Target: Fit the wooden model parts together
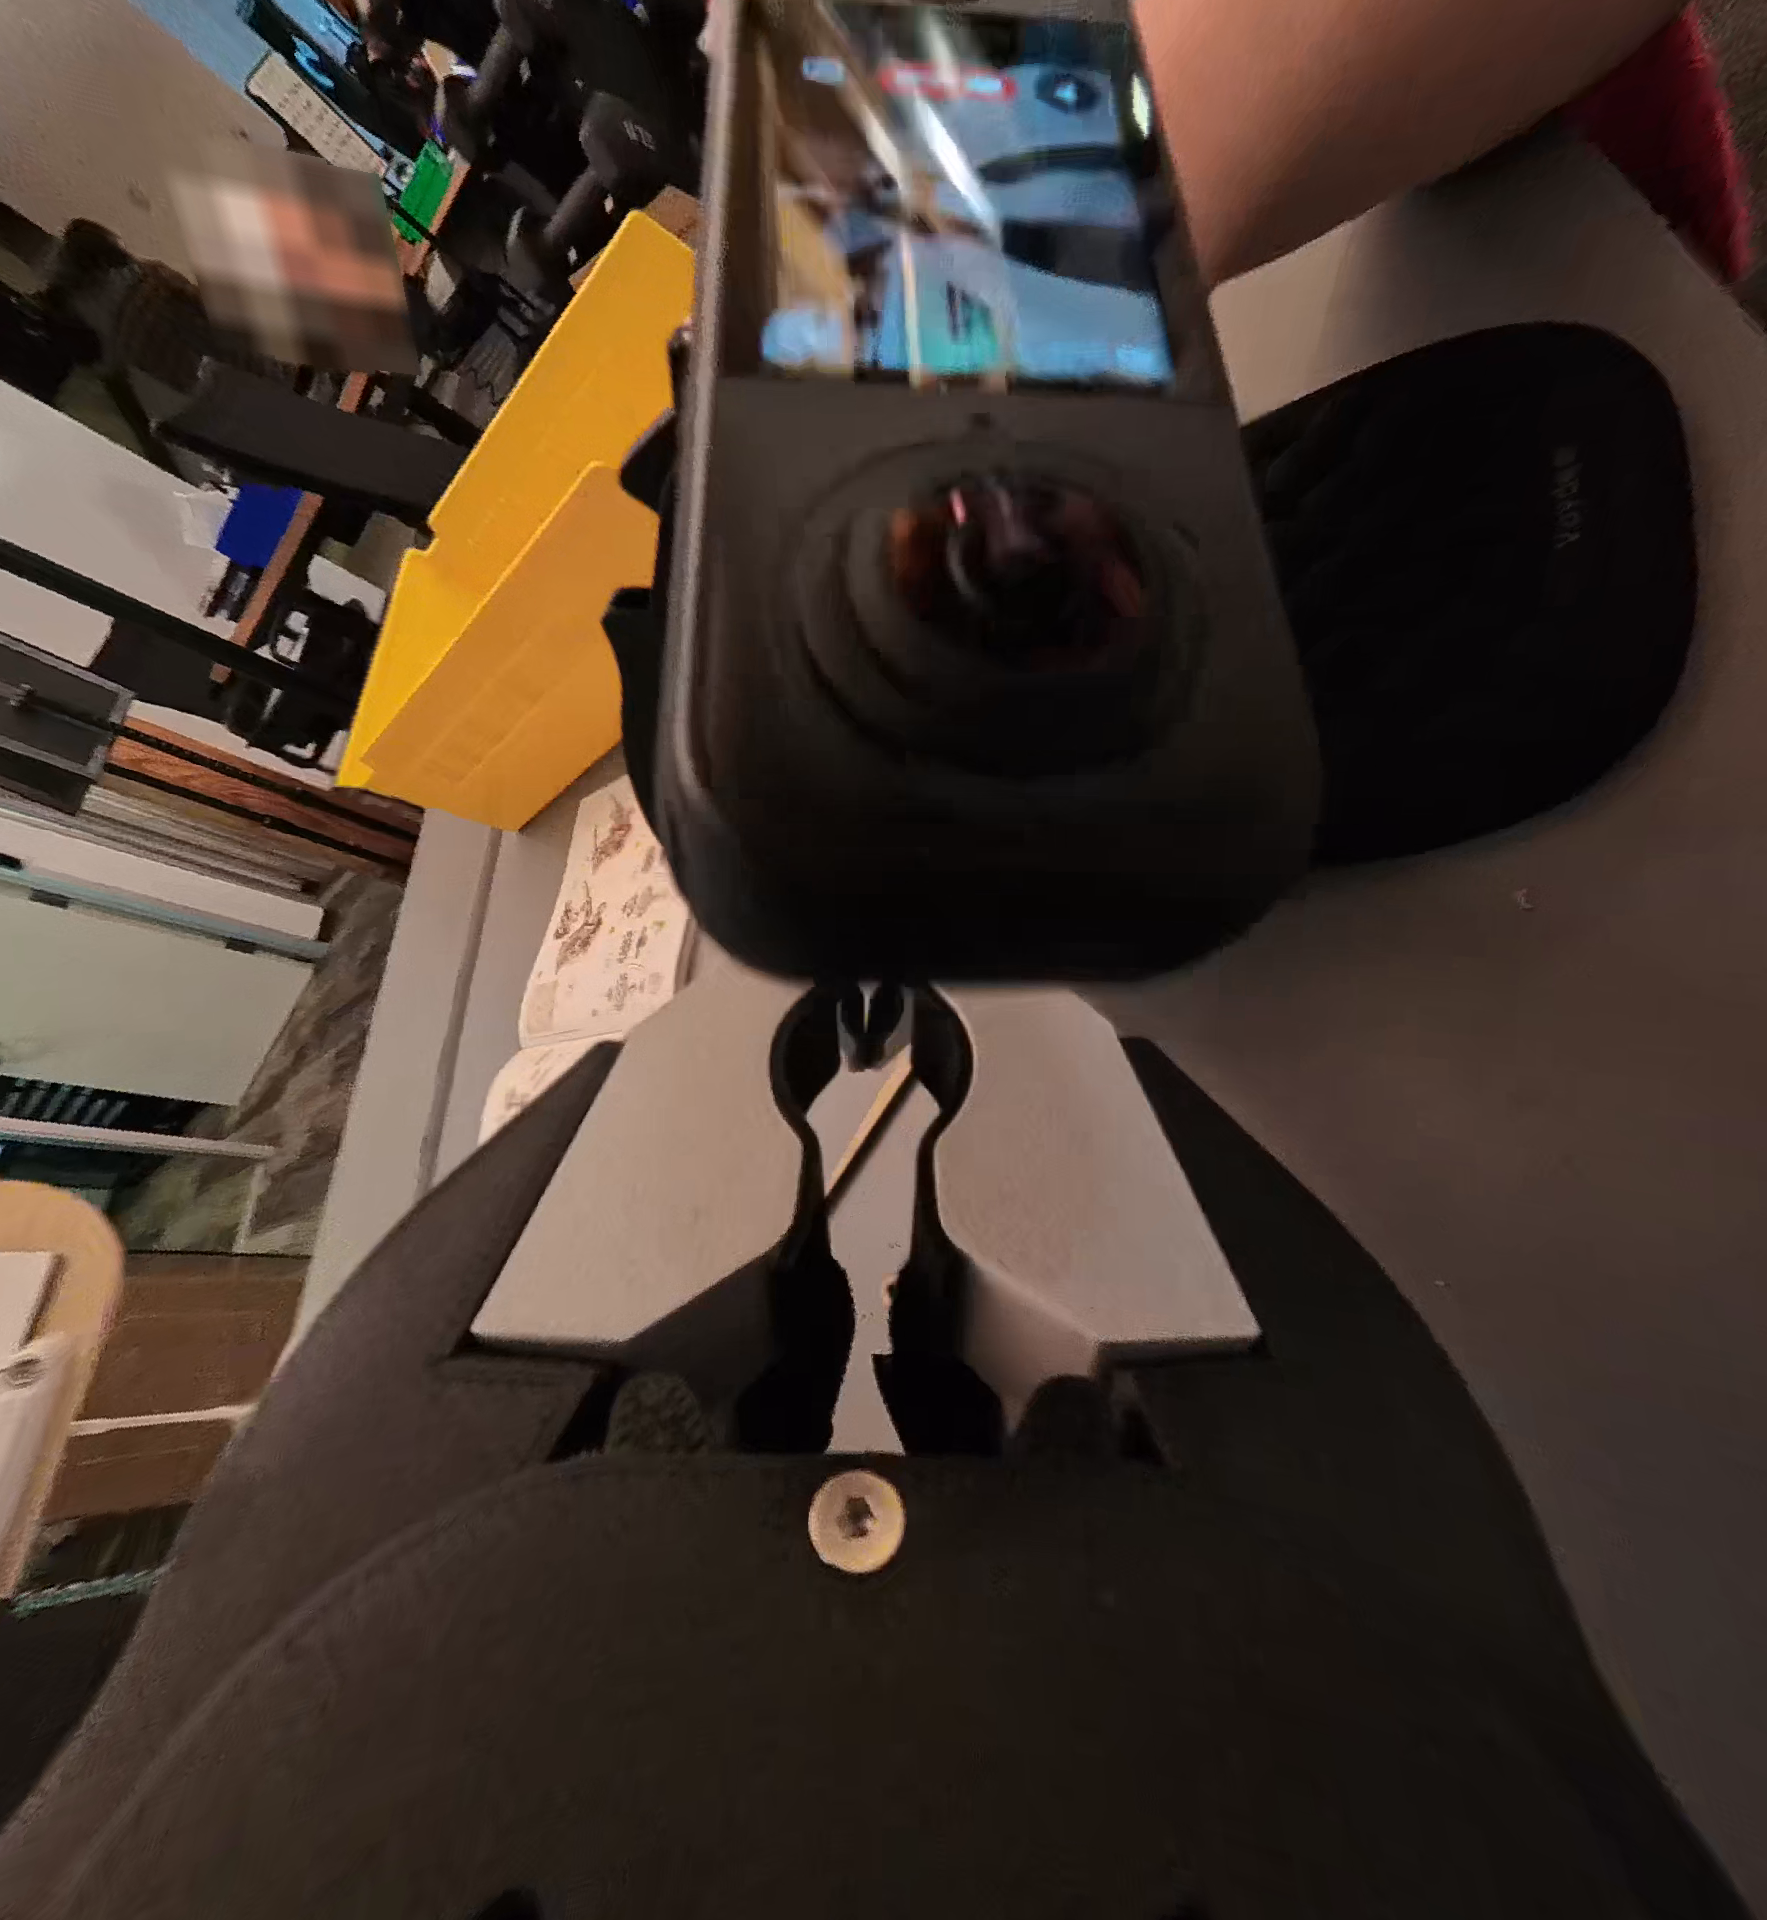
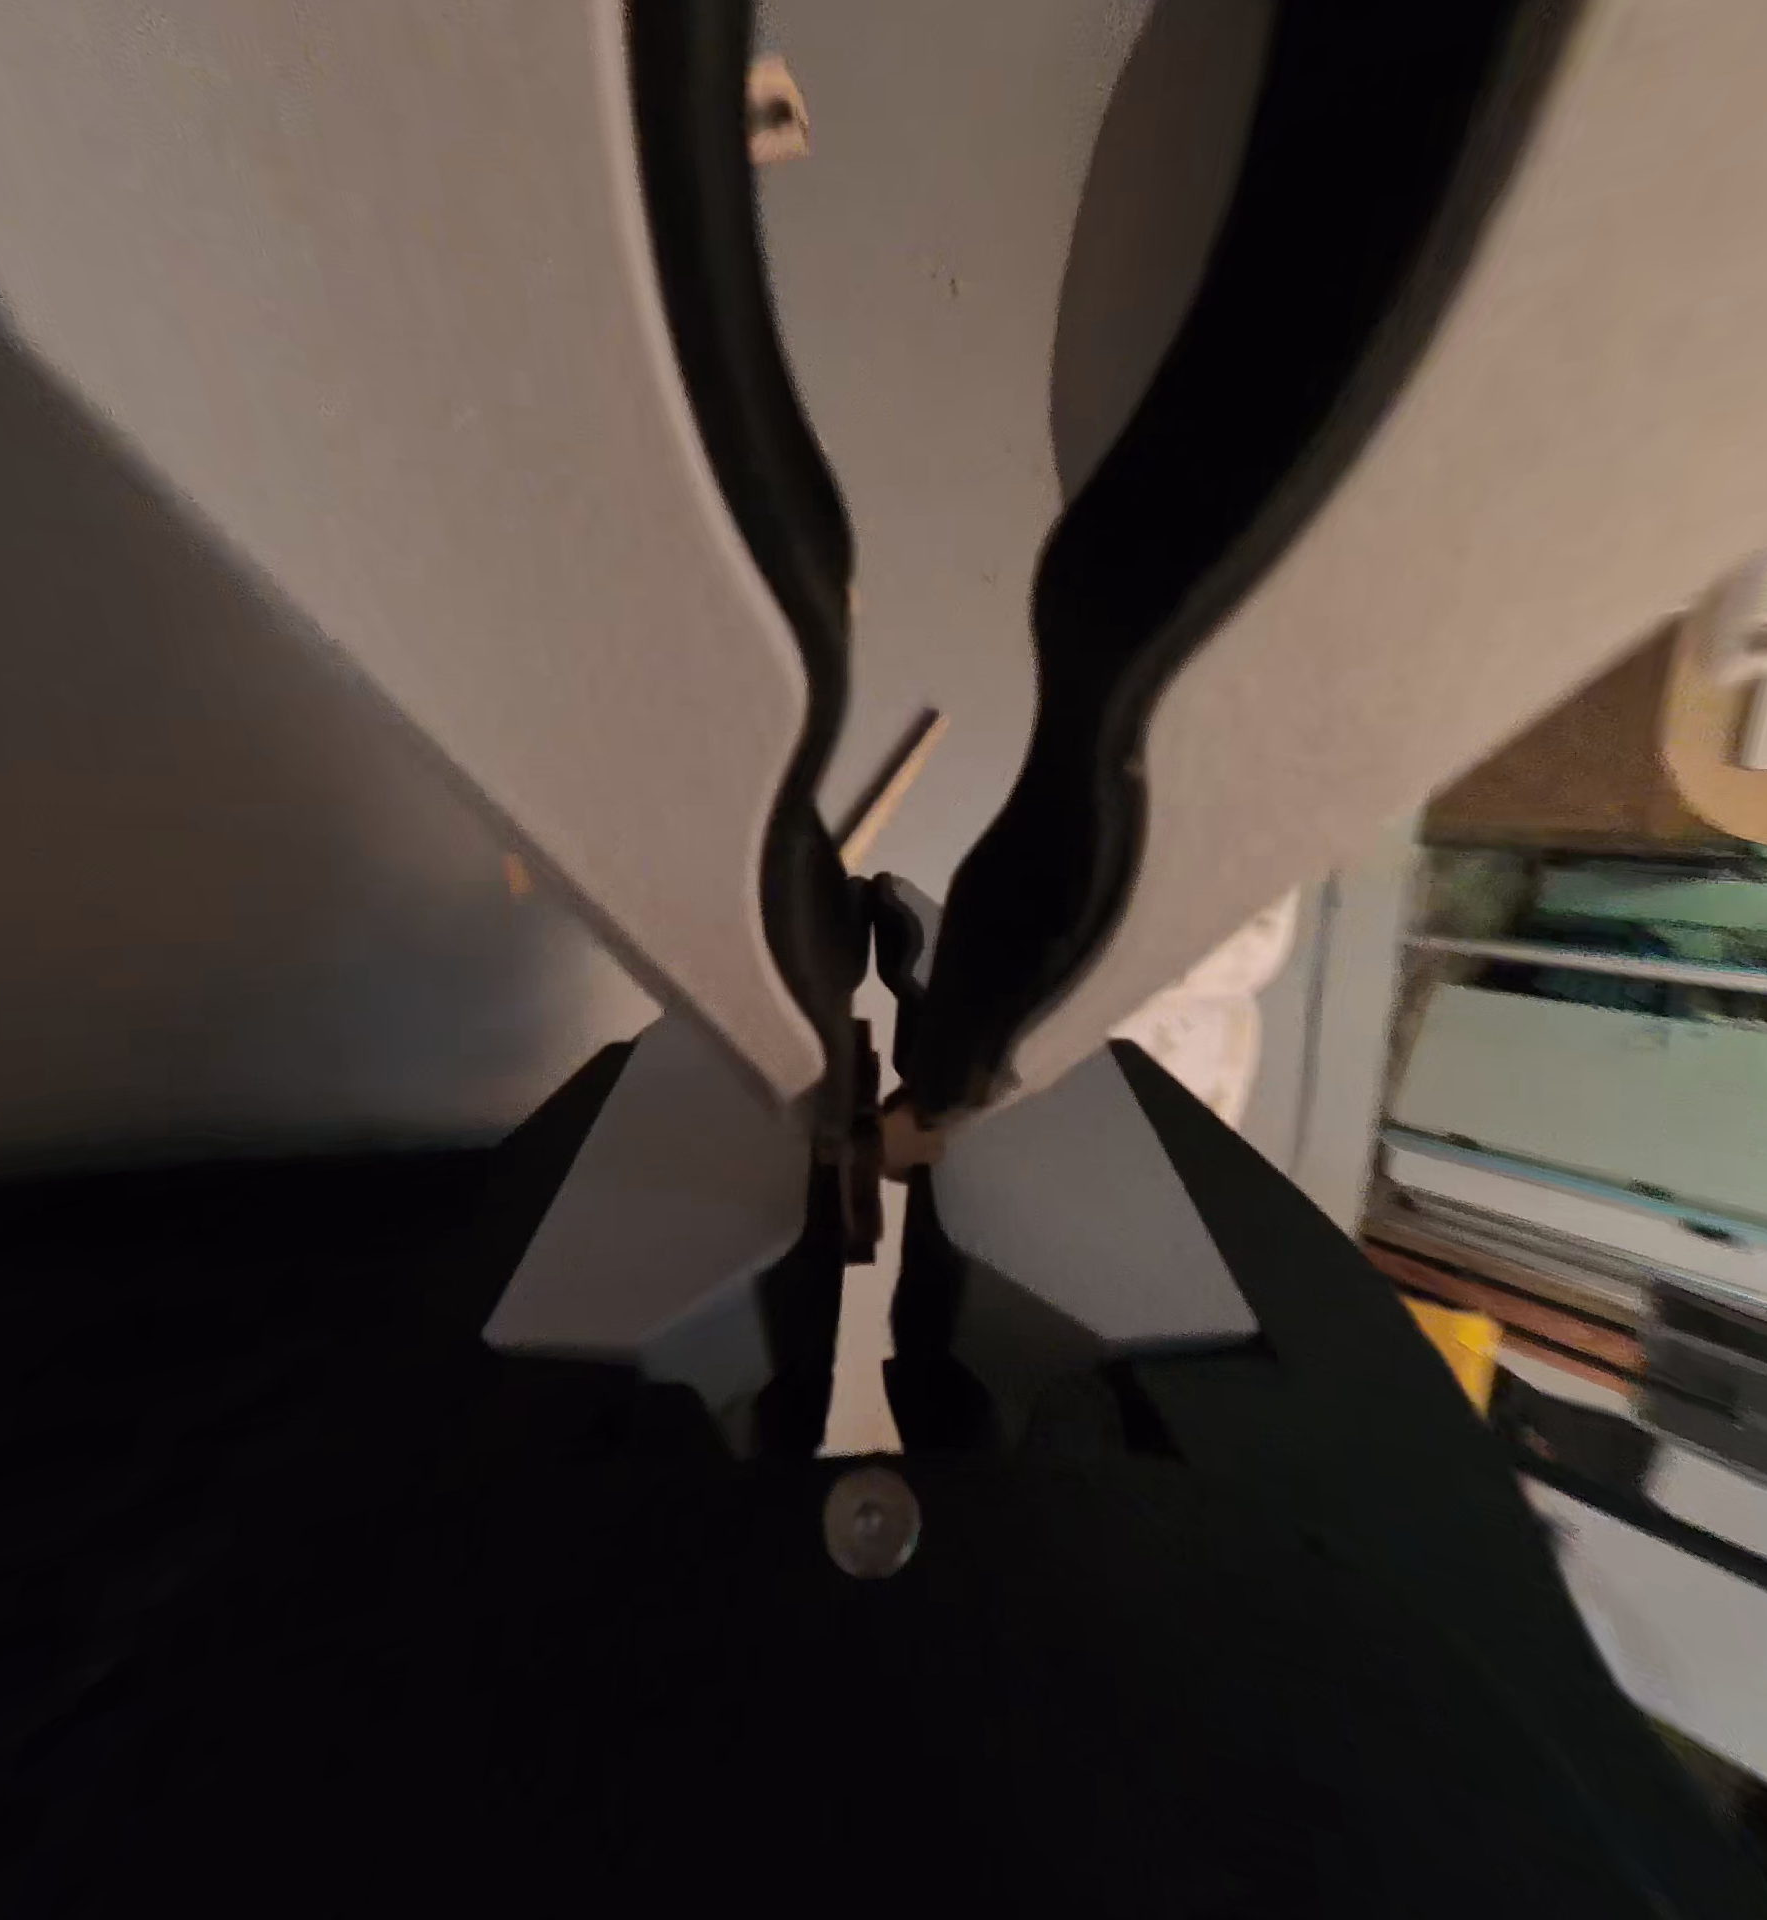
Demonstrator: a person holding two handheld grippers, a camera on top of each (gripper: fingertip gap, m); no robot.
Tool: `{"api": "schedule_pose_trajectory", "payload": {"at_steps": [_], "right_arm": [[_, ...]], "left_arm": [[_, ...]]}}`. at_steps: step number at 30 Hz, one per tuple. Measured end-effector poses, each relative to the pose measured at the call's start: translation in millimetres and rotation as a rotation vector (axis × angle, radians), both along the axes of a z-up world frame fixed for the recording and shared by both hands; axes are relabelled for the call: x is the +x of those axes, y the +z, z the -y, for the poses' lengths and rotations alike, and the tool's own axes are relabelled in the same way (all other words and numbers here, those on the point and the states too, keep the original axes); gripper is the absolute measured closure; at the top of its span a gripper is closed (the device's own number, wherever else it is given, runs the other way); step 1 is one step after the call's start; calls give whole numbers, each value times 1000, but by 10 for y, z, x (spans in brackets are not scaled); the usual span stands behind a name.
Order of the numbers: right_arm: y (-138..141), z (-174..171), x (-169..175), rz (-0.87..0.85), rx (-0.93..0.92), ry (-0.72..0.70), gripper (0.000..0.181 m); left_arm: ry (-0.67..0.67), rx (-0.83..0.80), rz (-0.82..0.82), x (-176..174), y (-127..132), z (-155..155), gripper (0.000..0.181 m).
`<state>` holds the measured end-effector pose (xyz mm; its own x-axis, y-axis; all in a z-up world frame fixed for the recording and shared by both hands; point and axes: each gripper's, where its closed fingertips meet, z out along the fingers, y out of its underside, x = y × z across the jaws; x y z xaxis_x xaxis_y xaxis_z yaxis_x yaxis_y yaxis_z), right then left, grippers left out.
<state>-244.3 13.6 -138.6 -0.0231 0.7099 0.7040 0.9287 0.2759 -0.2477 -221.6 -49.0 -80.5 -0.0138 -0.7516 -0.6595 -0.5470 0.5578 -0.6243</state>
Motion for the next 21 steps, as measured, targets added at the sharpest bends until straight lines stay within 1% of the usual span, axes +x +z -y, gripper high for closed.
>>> {"api": "schedule_pose_trajectory", "payload": {"at_steps": [2, 4, 5, 6, 7, 8, 9, 11, 12, 14, 16, 19, 21], "right_arm": [[-23, 97, -56, -67, -116, 23, 179], [28, 114, -84, -100, -116, 55, 163], [30, 111, -78, -91, -106, 65, 162], [31, 92, -76, -88, -88, 72, 165], [31, 70, -88, -99, -75, 80, 171], [32, 46, -99, -112, -64, 86, 170], [57, -1, -97, -123, -39, 76, 166], [189, -89, -114, -152, 57, 74, 160], [242, -113, -111, -144, 110, 79, 160], [262, -138, -89, -94, 172, 72, 159], [216, -140, -82, -52, 186, 72, 166], [184, -146, -69, -48, 167, 61, 179], [172, -127, -66, -57, 137, 61, 180]], "left_arm": [[-15, -50, 16, -5, 10, 11, 176], [14, -36, 11, -29, 6, -52, 176], [18, -33, 18, -28, 11, -64, 176], [8, -60, 46, -8, 38, -41, 176], [-4, -111, 71, 14, 64, -5, 176], [-2, -147, 84, 27, 80, 4, 176], [8, -142, 93, 27, 100, -12, 176], [22, -66, 69, 9, 94, -39, 176], [26, -28, 71, 10, 109, -41, 176], [29, -8, 70, 14, 120, -35, 176], [25, 3, 81, 19, 135, -33, 176], [24, 15, 66, 22, 103, -30, 176], [23, 38, 60, 25, 104, -25, 176]]}}
